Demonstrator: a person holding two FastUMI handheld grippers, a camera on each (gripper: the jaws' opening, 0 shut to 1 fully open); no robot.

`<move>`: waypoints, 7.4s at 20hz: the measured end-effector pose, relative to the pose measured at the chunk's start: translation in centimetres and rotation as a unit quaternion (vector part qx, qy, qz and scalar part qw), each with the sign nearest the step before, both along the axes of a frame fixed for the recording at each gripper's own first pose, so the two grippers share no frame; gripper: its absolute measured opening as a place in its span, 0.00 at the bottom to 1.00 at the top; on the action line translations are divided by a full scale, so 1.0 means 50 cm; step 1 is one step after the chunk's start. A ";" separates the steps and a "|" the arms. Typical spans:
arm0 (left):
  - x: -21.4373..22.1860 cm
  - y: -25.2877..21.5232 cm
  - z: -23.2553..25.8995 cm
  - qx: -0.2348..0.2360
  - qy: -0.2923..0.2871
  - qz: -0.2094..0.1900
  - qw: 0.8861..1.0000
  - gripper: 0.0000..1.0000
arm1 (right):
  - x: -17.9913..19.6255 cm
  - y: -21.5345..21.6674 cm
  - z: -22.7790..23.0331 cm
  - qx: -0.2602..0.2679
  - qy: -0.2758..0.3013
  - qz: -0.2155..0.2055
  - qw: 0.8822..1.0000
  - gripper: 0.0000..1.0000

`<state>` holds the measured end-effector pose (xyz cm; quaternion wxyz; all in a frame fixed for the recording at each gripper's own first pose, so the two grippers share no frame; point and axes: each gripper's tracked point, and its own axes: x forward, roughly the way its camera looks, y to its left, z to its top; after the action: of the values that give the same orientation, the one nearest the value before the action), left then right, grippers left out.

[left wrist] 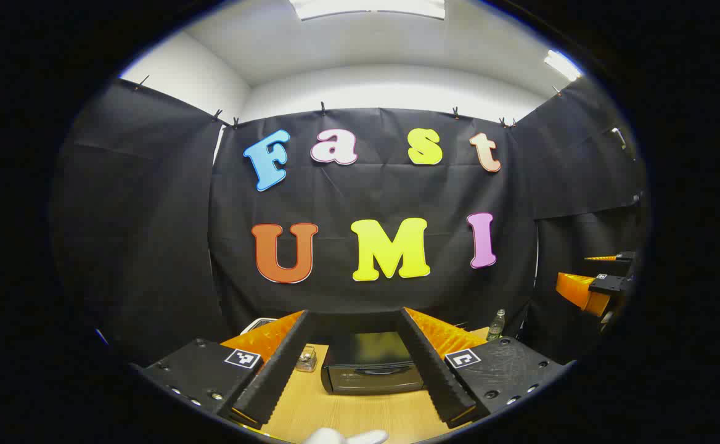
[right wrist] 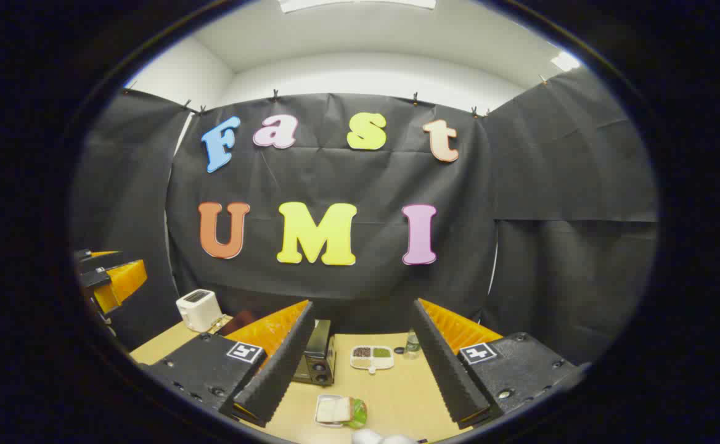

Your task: Open the electric oven with the left hand, put the food in, and close the electric oven.

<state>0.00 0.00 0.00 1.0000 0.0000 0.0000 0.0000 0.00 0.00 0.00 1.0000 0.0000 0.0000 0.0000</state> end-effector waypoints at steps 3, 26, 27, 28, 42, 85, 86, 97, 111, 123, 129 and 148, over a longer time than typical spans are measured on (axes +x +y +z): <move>-0.004 0.001 -0.002 -0.002 0.003 0.001 1.000 0.84 | -0.004 -0.003 -0.004 -0.005 0.000 0.000 1.000 1.00; 0.076 -0.029 -0.162 0.007 0.049 0.000 0.999 0.94 | 0.011 -0.041 -0.010 -0.011 -0.013 0.005 1.000 1.00; 0.088 -0.036 -0.186 0.004 0.053 -0.001 0.999 0.94 | 0.012 -0.044 -0.006 -0.013 -0.016 0.003 1.000 1.00; 0.103 -0.046 -0.212 -0.001 0.064 -0.006 0.998 0.94 | 0.014 -0.051 -0.004 -0.016 -0.019 0.001 1.000 1.00; 0.330 -0.135 -0.470 0.011 0.132 -0.019 0.991 0.95 | 0.048 -0.139 -0.052 -0.057 0.029 -0.051 0.997 1.00; 0.132 -0.135 -0.720 0.004 0.255 -0.036 0.966 0.98 | -0.012 -0.131 -0.208 -0.050 0.097 -0.026 0.994 1.00; 0.123 -0.138 -0.729 0.003 0.261 -0.037 0.965 0.98 | -0.013 -0.133 -0.217 -0.050 0.102 -0.027 0.993 1.00; 0.060 -0.147 -0.836 0.001 0.322 -0.038 0.946 0.96 | -0.021 -0.149 -0.288 -0.065 0.127 -0.030 0.989 1.00; 0.065 -0.162 -0.851 -0.021 0.327 -0.060 0.943 0.94 | -0.005 -0.165 -0.341 -0.056 0.153 -0.029 0.986 1.00; 0.023 -0.058 -0.372 0.010 0.111 -0.005 0.994 0.94 | 0.057 -0.073 -0.575 0.027 0.266 0.058 0.962 1.00; -0.014 -0.037 -0.230 -0.009 0.066 0.011 0.998 0.94 | 0.101 0.001 -0.703 0.125 0.346 0.108 0.924 0.98; 0.013 -0.061 -0.225 0.009 0.075 0.039 0.996 0.94 | 0.184 0.071 -0.825 0.247 0.483 0.196 0.817 0.55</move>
<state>0.66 -3.03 -11.27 0.9964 0.0085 0.0752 0.0390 9.21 3.56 -41.26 0.8167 0.2473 0.4832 0.1957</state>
